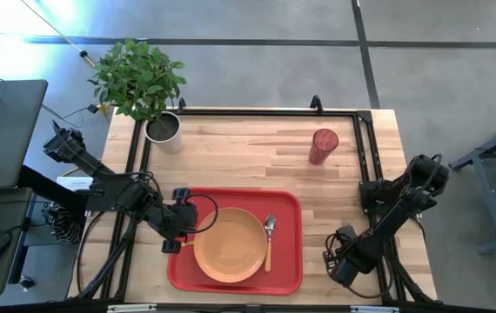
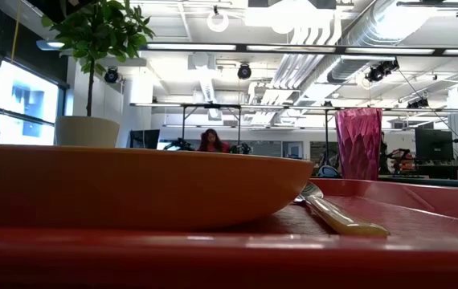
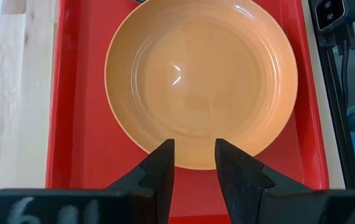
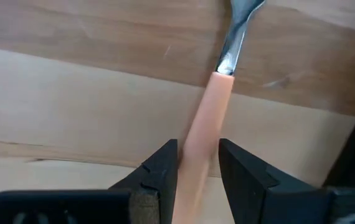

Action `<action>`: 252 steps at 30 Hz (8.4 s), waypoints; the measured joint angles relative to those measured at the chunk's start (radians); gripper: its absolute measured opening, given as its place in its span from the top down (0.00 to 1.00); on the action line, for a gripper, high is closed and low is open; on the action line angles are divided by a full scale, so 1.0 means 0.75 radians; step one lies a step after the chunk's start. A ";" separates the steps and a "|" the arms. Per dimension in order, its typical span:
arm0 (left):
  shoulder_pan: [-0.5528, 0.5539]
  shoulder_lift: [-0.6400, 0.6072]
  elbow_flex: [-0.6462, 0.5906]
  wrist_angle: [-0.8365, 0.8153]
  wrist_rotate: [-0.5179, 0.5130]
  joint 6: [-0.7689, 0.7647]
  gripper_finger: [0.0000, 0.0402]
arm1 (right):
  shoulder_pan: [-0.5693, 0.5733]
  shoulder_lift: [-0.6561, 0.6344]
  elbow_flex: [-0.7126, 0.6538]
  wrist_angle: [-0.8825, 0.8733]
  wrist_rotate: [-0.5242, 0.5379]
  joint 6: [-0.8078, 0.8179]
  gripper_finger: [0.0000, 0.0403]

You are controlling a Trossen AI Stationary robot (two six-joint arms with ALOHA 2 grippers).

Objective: Pick and place plate/cup/fork/spoon on tray
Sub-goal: Put the light orange fork to the right of the yellow spoon, then move the orange tray to the center of the table

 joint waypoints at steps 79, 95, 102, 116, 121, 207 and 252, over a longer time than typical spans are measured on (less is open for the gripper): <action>0.000 0.001 -0.001 -0.383 -0.226 -0.087 0.74 | -0.465 0.469 0.792 -0.027 0.294 -0.051 0.92; 0.000 0.001 -0.001 -0.384 -0.237 -0.078 0.74 | -0.530 0.502 0.793 -0.070 0.298 -0.176 0.93; 0.000 0.001 -0.001 -0.386 -0.237 -0.071 0.74 | -0.540 0.501 0.793 -0.073 0.251 -0.215 0.92; -0.001 0.001 -0.001 -0.386 -0.264 -0.068 0.74 | -0.542 0.510 0.792 -0.034 0.207 -0.212 0.92; 0.000 0.001 -0.001 -0.386 -0.264 -0.068 0.74 | -0.546 0.510 0.792 -0.030 0.156 -0.215 0.91; -0.050 -0.005 -0.356 -0.417 0.264 -1.721 0.74 | -0.861 -0.185 0.791 -0.790 0.662 -1.058 0.79; -0.179 0.298 -0.570 0.513 0.453 -2.410 0.74 | -1.111 -0.363 0.791 -0.836 0.687 -1.752 0.79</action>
